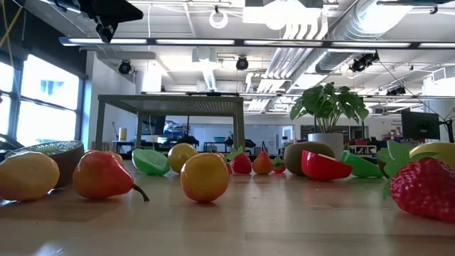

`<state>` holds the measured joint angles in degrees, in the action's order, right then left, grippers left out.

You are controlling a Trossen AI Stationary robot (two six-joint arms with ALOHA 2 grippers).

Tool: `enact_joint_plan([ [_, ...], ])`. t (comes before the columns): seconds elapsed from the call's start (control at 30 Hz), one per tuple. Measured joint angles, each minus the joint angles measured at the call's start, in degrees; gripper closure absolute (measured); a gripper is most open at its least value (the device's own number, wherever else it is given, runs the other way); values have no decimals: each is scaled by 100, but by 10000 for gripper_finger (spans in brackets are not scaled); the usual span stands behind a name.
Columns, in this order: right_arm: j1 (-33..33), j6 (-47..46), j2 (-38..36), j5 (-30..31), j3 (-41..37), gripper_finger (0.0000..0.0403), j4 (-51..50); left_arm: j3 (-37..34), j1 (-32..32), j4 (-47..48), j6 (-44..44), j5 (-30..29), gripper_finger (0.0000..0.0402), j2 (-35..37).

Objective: Pick & Place Fruit
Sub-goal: Put the strainer bowl on the shelf

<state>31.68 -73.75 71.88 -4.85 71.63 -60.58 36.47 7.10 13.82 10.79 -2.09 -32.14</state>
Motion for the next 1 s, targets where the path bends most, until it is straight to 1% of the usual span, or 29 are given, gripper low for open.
enact_joint_plan([
  [0.23,-829,52,-23,93,465,399,98,0,2,-46,0,0,396,2],
  [0.43,-1473,241,-23,18,578,399,823,0,2,-46,0,0,396,2],
  [0.67,-2185,468,-23,-333,578,399,1453,0,2,-46,0,0,396,2],
  [0.8,-2605,638,-23,-542,578,399,1562,0,2,-44,2,0,396,2],
  [1.0,-3122,813,-23,-1038,578,399,1604,0,2,-42,2,0,396,2],
])
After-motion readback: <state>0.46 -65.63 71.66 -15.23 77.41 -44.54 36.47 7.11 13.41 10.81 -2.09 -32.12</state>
